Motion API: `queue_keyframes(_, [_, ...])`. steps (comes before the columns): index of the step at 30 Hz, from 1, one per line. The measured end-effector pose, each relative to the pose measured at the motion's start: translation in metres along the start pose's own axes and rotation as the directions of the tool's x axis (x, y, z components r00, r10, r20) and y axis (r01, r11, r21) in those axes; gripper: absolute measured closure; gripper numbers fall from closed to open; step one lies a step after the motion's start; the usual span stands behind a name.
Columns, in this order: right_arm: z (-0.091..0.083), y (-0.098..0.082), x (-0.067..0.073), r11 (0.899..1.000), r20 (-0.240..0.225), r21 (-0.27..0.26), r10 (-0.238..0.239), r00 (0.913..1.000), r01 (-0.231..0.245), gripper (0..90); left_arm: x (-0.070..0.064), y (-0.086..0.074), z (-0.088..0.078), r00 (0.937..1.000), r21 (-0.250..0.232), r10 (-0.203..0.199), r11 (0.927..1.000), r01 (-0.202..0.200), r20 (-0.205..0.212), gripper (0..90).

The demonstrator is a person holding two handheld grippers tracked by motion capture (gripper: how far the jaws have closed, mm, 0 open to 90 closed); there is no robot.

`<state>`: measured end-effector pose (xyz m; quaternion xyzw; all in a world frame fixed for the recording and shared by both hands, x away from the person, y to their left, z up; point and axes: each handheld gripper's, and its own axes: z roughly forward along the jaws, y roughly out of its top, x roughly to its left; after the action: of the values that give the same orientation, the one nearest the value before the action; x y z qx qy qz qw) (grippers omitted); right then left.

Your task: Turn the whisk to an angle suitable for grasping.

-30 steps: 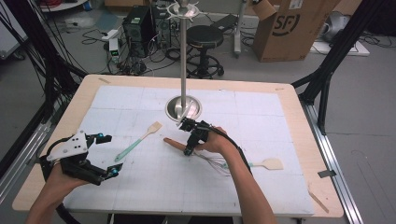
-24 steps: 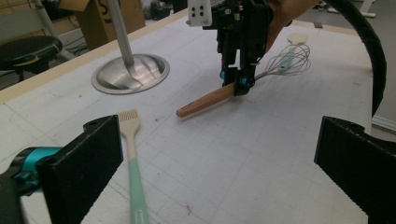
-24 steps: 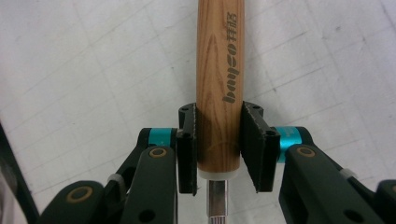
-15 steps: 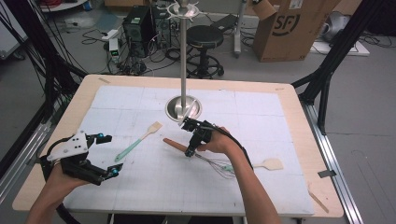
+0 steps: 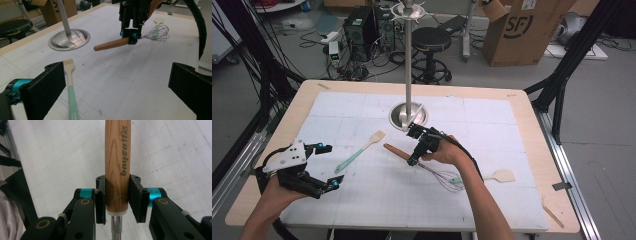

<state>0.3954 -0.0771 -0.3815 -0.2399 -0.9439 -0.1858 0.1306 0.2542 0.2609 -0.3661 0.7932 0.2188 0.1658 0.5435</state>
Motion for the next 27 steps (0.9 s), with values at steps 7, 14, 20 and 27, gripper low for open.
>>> queue_keyframes(7, [-0.005, 0.005, 0.007, 0.999, 0.004, -0.029, -0.030, 0.9995, 0.031, 69.0, 0.000, 0.000, -0.001, 1.0000, -0.003, -0.001, 1.0000, 0.001, 0.000, 1.6])
queue_keyframes(14, [-0.017, 0.004, 0.015, 0.997, -0.004, -0.060, -0.051, 0.9987, 0.051, 68.9, 0.000, 0.000, -0.001, 1.0000, -0.004, -0.002, 1.0000, 0.002, 0.001, 1.7])
queue_keyframes(20, [-0.045, -0.008, 0.022, 0.993, 0.039, -0.098, -0.059, 0.9975, 0.063, 69.0, -0.001, 0.000, -0.001, 1.0000, -0.001, 0.001, 1.0000, -0.001, 0.002, 1.6])
queue_keyframes(27, [-0.075, -0.044, 0.013, 0.993, 0.102, -0.114, -0.032, 0.9943, 0.044, 68.9, -0.001, -0.001, 0.001, 1.0000, 0.013, 0.007, 0.9999, -0.007, 0.001, 1.7])
